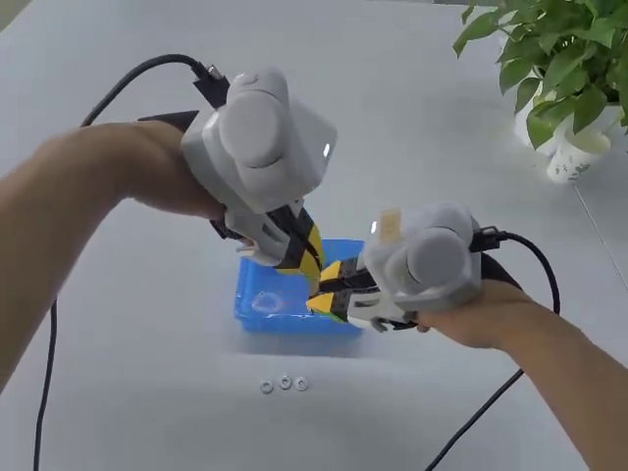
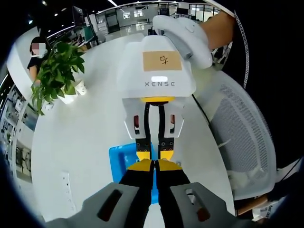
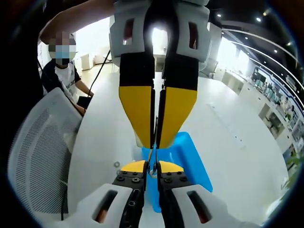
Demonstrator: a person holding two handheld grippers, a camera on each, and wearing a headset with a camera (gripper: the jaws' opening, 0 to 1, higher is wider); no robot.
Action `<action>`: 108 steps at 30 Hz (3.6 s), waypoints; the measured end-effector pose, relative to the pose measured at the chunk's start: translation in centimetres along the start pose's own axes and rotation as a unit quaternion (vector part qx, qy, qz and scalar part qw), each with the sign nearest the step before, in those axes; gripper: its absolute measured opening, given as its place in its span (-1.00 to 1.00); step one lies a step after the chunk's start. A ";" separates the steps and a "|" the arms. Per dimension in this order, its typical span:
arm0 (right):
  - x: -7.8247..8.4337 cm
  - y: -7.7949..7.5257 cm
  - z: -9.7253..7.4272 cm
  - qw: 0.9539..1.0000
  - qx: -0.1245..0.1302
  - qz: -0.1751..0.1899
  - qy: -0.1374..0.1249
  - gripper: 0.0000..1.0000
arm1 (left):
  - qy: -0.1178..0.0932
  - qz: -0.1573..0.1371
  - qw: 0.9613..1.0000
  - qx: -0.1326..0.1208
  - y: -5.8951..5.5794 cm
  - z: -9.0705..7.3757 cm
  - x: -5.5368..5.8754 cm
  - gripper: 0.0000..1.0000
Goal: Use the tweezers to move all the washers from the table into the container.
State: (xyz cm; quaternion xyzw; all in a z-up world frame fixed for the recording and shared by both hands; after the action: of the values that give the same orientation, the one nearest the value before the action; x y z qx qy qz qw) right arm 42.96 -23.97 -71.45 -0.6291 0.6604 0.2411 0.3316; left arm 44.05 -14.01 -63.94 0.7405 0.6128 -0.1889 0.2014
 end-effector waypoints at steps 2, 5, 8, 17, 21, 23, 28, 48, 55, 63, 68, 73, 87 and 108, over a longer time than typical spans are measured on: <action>0.2 -0.4 0.2 1.000 0.000 -0.001 0.000 -0.81 | 0.001 0.001 1.000 -0.001 0.4 0.1 0.2 -0.91; 0.5 -1.1 0.5 1.000 0.000 -0.002 0.001 -0.81 | 0.002 0.000 1.000 -0.002 0.9 0.5 0.5 -0.91; 0.8 -1.4 0.9 1.000 -0.002 0.000 0.001 -0.81 | 0.005 0.001 1.000 -0.001 1.3 0.9 0.7 -0.91; 1.9 -2.3 1.9 1.000 -0.004 0.006 0.008 -0.81 | 0.010 0.000 1.000 0.000 2.2 2.2 1.4 -0.91; 2.5 -2.6 2.4 1.000 -0.008 0.010 0.012 -0.81 | 0.012 -0.002 1.000 0.002 2.5 2.9 1.9 -0.91; 2.8 -2.7 2.7 1.000 -0.010 0.013 0.014 -0.81 | 0.013 -0.003 1.000 0.003 2.6 3.3 2.1 -0.91; 3.4 -2.8 3.3 1.000 -0.013 0.016 0.018 -0.81 | 0.018 -0.004 1.000 0.005 2.8 4.1 2.6 -0.91; 5.1 -2.9 4.6 0.998 -0.025 0.044 0.027 -0.80 | 0.019 -0.011 1.000 0.016 3.2 6.1 3.4 -0.91; 5.0 -2.8 4.6 0.999 -0.024 0.037 0.031 -0.78 | 0.021 -0.008 1.000 0.014 3.2 6.1 3.4 -0.91; 4.8 -2.7 4.4 0.999 -0.019 0.032 0.029 -0.78 | 0.025 -0.006 1.000 0.017 3.0 5.8 3.4 -0.91; 4.6 -2.8 4.2 0.999 -0.016 0.029 0.027 -0.78 | 0.025 -0.004 1.000 0.015 3.0 5.6 3.2 -0.91; 4.1 -2.7 3.8 0.999 -0.011 0.025 0.024 -0.78 | 0.027 -0.002 1.000 0.013 3.0 5.0 2.9 -0.91; 2.2 -2.3 2.2 1.000 0.002 0.011 0.008 -0.78 | 0.028 0.001 1.000 0.004 2.5 2.7 1.7 -0.91; 0.7 0.5 0.6 1.000 0.006 -0.001 0.000 -0.78 | 0.032 -0.006 0.999 -0.001 -0.4 0.8 0.6 -0.91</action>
State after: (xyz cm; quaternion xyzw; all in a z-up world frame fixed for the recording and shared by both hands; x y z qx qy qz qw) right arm 42.57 -23.95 -72.36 -0.6278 0.6612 0.2371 0.3353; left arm 43.75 -13.92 -64.98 0.7426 0.6233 -0.1656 0.1808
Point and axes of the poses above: the centre of the closed fingertips' face, and the gripper's own axes: z roughly forward along the fingers, y roughly to its left, x roughly out of its underside, the point moved 10 cm from there along -z, roughly backward along the fingers, and after that the axes turned 1 degree about y, right-handed, at the moved point
